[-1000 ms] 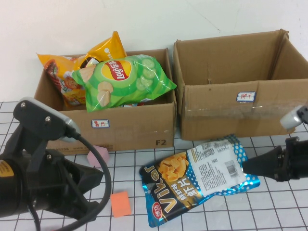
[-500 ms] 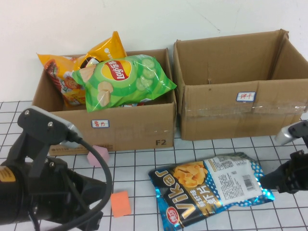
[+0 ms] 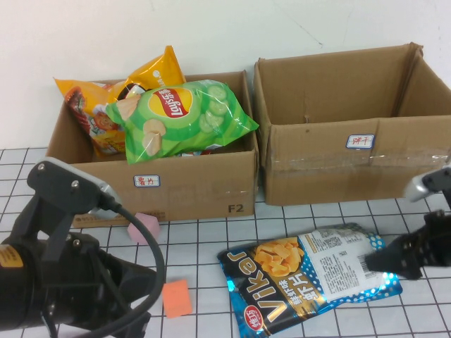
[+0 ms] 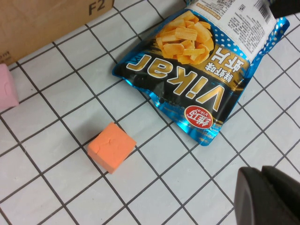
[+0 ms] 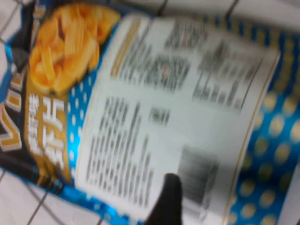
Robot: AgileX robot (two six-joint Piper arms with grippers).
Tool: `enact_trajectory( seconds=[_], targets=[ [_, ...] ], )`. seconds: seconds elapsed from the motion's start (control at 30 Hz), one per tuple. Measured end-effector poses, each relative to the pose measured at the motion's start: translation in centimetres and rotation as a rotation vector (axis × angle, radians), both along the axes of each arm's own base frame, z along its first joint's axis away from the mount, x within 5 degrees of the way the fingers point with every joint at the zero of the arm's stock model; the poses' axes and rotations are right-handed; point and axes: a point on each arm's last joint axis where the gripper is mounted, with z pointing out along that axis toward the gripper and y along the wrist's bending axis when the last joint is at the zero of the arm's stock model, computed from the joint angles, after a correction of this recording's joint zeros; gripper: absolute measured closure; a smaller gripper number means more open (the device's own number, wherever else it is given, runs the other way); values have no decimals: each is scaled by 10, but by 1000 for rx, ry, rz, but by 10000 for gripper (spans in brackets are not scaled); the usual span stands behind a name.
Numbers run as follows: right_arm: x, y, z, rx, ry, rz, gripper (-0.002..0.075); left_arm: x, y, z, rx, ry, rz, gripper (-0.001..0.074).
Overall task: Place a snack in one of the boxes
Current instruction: Pick up the potato chip
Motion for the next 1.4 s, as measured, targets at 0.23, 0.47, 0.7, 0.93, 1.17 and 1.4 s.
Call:
enact_trajectory(
  seconds=[0.23, 0.47, 0.7, 0.93, 1.17, 1.4],
  targets=[
    [27, -5, 22, 56, -80, -69, 38, -1, 0, -1, 16, 0, -24, 736],
    [45, 1, 3, 172, 31, -58, 35, -2, 0, -1, 22, -2, -33, 736],
    [43, 4, -23, 198, 128, -38, 34, -2, 0, -1, 23, -3, -35, 736],
    [41, 15, -28, 211, 145, 37, 34, 0, 0, 0, 16, -24, -23, 736],
    [44, 30, -33, 163, 113, 60, 219, 1, 0, 1, 12, -37, -16, 736],
    [43, 35, -35, 185, 125, 77, 650, 1, 0, 1, 12, -37, -16, 736]
  ],
)
